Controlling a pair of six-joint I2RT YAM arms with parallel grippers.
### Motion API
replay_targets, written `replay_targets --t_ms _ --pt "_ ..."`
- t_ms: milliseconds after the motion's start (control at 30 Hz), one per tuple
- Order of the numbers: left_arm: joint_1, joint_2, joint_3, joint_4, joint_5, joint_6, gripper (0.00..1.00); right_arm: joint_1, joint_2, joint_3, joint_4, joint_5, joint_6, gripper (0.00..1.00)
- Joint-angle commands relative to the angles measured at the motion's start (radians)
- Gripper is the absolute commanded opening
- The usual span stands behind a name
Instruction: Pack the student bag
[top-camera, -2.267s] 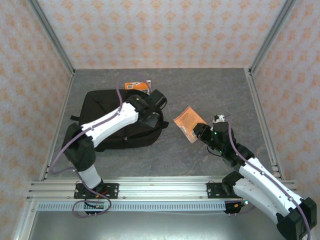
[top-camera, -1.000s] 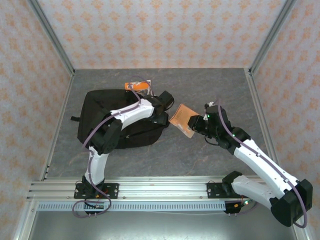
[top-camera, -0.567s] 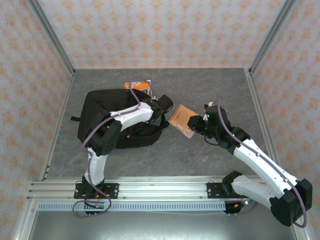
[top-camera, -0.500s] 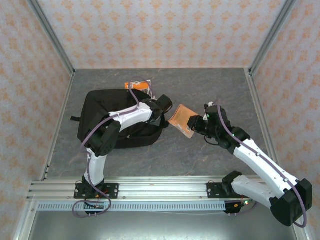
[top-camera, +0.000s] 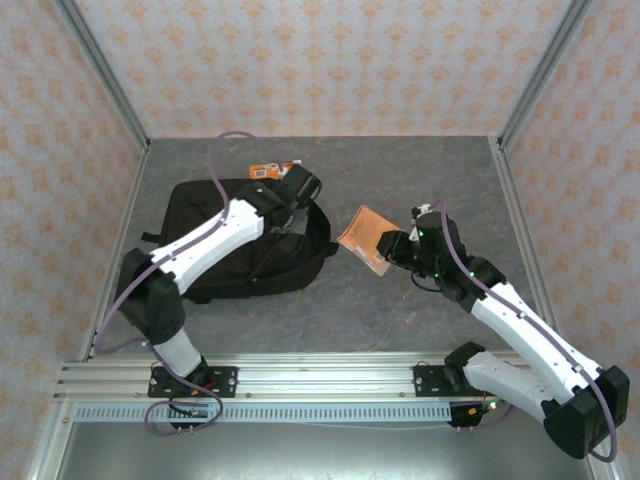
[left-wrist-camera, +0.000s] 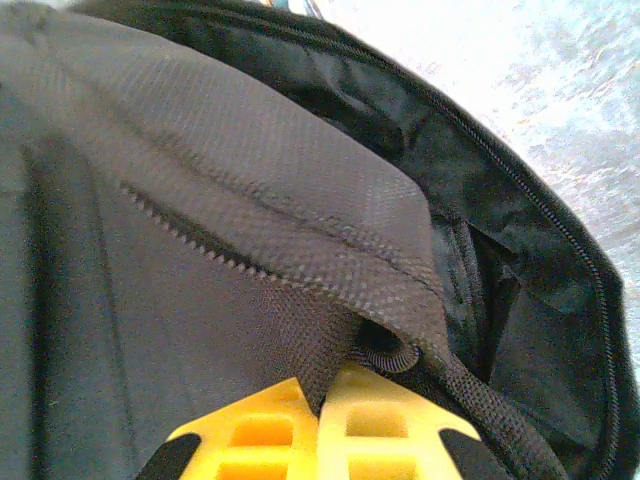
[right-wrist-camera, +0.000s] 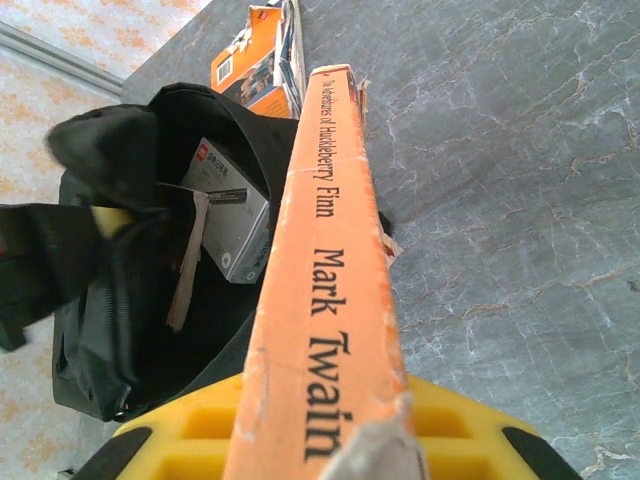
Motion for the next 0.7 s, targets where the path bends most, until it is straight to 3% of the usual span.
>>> replay_targets --t_ms 0,367,533,667 --pt "0.005 -0.063 0.024 -0.109 0.009 0.024 0.00 -0.003 -0.023 0.038 0.014 0.030 -0.032 0.00" --pt "0.007 -0.328 -0.065 -0.102 0.065 0.034 0.00 -0.003 0.003 0.188 0.013 -0.071 -0.083 0.00" --pt "0.006 -0.421 -0.109 -0.065 0.078 0.040 0.00 0.009 0.126 0.214 0.137 -0.337 0.019 0.00" --pt "0.006 -0.481 -0.147 -0.033 0.108 0.039 0.00 0.058 0.242 0.226 0.194 -0.385 0.124 0.00"
